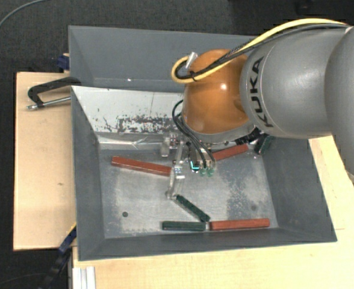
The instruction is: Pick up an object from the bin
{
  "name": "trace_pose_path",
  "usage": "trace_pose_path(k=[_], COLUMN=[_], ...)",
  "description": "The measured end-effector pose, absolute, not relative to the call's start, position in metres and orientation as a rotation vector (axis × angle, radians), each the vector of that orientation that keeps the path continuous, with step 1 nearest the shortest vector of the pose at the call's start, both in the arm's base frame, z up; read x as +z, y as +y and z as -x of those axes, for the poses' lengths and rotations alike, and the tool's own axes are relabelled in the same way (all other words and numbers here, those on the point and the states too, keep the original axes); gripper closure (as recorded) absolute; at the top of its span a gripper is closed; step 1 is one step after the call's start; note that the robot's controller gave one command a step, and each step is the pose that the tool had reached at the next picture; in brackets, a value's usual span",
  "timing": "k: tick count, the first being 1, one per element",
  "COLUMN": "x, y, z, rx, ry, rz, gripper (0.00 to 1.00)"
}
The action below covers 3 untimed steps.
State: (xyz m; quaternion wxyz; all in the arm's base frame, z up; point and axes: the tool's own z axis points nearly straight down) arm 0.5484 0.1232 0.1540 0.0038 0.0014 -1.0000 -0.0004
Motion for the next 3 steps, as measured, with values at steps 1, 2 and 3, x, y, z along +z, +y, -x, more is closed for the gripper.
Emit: trace_pose_path(k=[1, 2, 3], x=[0.066, 0.071, 0.24], y=[0.148, 0.147, 0.143], z=[-0.577, -0.579, -0.572], rx=[-0.002, -0.003, -0.006], ry=[-3.136, -3.142, -3.152], rz=[-0.005, 0.0, 0.029], gripper=[0.0, 1.0, 1.0])
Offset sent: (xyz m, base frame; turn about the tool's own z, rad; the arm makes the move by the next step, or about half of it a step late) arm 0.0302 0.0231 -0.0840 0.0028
